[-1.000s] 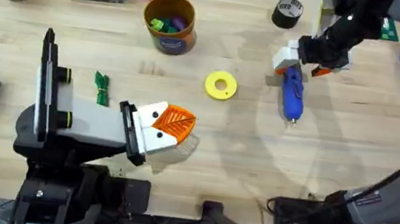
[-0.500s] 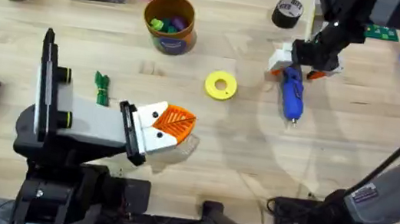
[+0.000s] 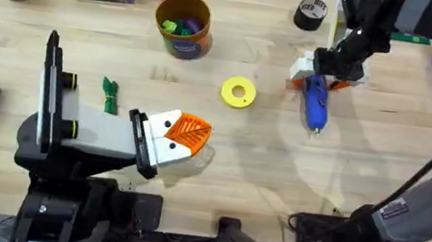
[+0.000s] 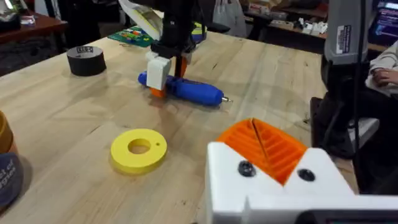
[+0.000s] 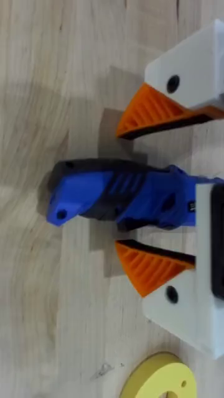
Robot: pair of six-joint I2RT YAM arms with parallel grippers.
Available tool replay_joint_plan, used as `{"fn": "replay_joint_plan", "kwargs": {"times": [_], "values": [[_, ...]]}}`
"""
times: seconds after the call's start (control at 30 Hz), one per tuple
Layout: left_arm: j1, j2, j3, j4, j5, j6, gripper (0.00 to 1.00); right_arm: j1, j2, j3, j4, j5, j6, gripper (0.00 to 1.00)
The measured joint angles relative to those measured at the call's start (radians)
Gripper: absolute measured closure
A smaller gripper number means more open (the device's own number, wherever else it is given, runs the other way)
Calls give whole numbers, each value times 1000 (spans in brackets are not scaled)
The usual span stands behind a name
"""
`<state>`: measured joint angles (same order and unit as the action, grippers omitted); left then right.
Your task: Pick up the gripper from the table and insert it into the empty holder that is missing its gripper. Then pick up a screw, insert it into the mounting hole, and use the screwdriver to tighten it. Finally, clean up the table by picking up the vegetable and placing it into the bucket.
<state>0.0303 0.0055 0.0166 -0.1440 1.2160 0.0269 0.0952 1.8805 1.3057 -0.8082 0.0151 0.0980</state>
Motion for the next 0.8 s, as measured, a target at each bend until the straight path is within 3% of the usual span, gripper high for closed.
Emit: {"fn": "replay_joint_plan", "kwargs": {"times": [0.1, 0.3, 0.8], "values": [[0, 0, 0, 0, 0, 0, 997, 0, 0, 0, 1, 3, -2, 114], [0, 0, 0, 0, 0, 0, 997, 0, 0, -5, 8, 11, 4, 947], [0, 0, 0, 0, 0, 0, 997, 0, -23, -8, 22, 11, 3, 978]]}}
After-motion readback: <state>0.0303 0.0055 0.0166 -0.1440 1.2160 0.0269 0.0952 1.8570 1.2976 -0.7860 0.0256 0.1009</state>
